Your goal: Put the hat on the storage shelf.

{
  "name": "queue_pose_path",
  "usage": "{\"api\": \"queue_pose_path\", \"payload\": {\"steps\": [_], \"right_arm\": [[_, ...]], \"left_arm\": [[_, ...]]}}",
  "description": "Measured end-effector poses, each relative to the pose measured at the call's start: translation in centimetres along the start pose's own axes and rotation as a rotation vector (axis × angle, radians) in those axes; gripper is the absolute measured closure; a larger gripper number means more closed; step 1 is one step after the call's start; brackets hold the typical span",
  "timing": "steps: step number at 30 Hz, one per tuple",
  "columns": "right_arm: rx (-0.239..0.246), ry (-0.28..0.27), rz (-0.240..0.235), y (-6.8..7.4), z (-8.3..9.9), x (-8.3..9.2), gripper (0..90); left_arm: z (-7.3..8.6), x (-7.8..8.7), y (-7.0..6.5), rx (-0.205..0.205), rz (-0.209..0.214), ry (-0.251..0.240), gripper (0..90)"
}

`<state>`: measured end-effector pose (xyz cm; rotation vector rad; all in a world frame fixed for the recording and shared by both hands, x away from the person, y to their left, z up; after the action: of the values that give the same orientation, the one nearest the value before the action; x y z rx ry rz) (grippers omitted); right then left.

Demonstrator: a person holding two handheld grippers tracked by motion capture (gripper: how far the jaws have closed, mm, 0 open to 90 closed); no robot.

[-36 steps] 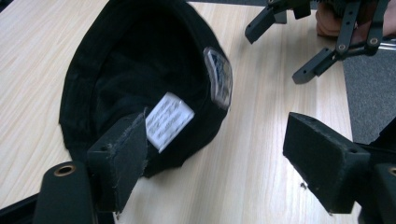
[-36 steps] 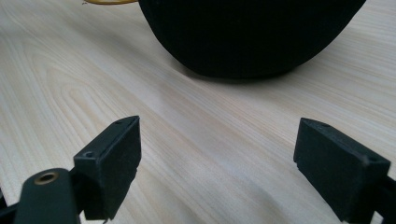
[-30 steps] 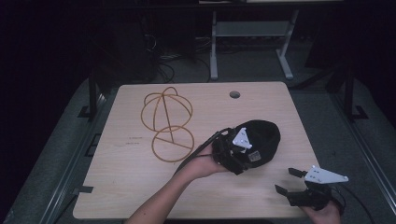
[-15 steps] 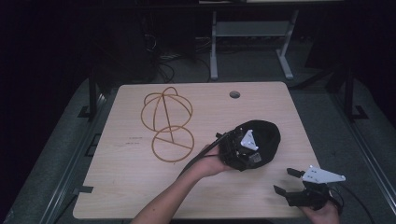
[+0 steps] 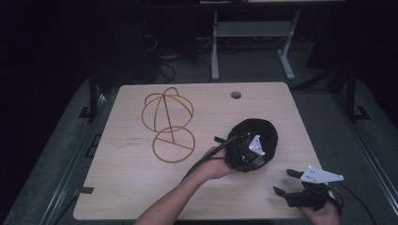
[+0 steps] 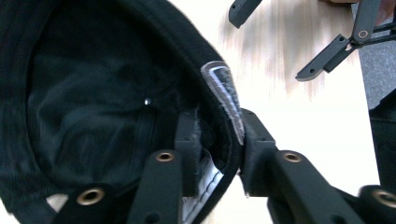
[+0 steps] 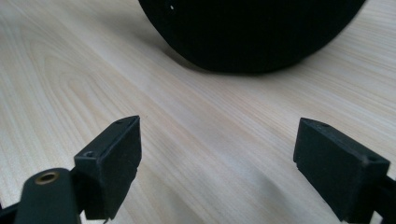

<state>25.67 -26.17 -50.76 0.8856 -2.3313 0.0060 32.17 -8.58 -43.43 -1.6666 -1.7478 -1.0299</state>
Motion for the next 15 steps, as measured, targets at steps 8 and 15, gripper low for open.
{"api": "queue_pose_path", "payload": {"steps": [8, 15], "right_arm": [[-0.049, -0.081, 0.003, -0.4, -0.8, 0.6, 15.0], [-0.068, -0.151, -0.034, 0.1, -2.1, 0.5, 15.0]], "left_arm": [[-0.7, 1.0, 0.5, 0.039, 0.013, -0.093, 80.2], [-1.3, 3.5, 1.4, 0.091, 0.036, -0.195, 80.6]]}}
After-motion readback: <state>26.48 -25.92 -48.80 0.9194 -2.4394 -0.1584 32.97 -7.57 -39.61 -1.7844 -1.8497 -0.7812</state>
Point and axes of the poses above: each handheld gripper's, and its own axes: x roughly backward along the jaws, z roughly out of its underside, y roughly to its left, the point moved 6 cm from there along -x, roughly forward along the jaws, and after that the axes turned 10 degrees about -x, right-handed, at the moved point
